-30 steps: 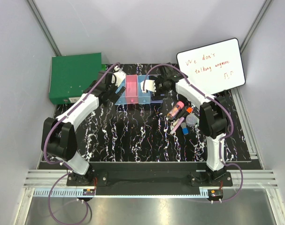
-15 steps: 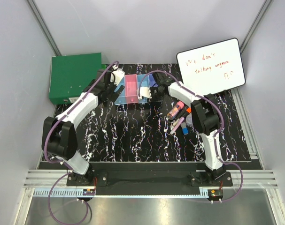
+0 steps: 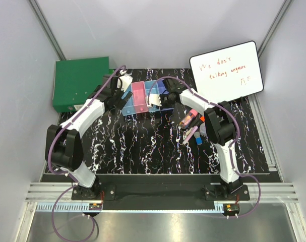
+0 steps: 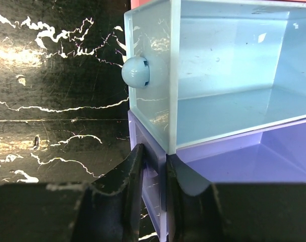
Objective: Sort the stationery into containers
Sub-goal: Move the storage box to the center of the board.
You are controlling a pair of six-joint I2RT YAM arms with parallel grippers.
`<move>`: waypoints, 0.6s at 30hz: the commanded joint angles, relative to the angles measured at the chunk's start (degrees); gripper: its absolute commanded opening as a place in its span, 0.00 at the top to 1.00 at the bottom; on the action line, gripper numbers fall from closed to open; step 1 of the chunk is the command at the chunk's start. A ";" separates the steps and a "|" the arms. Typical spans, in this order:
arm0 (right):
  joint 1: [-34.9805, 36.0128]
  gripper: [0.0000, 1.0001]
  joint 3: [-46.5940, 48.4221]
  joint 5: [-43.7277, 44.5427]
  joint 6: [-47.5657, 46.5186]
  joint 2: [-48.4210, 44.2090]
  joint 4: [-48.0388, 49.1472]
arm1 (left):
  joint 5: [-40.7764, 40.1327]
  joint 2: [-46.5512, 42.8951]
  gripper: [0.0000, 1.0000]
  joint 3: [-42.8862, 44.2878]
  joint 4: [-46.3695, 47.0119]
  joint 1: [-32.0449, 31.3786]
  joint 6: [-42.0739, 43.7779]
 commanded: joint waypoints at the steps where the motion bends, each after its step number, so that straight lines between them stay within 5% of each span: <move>1: 0.78 0.72 -2.88 0.17 -0.08 -2.04 -1.48 | 2.00 -0.04 0.02 2.19 1.69 0.48 0.58; 18: 0.78 0.76 0.28 5.79 22.06 -4.33 -8.77 | 4.20 -0.84 0.02 1.58 1.60 0.48 1.64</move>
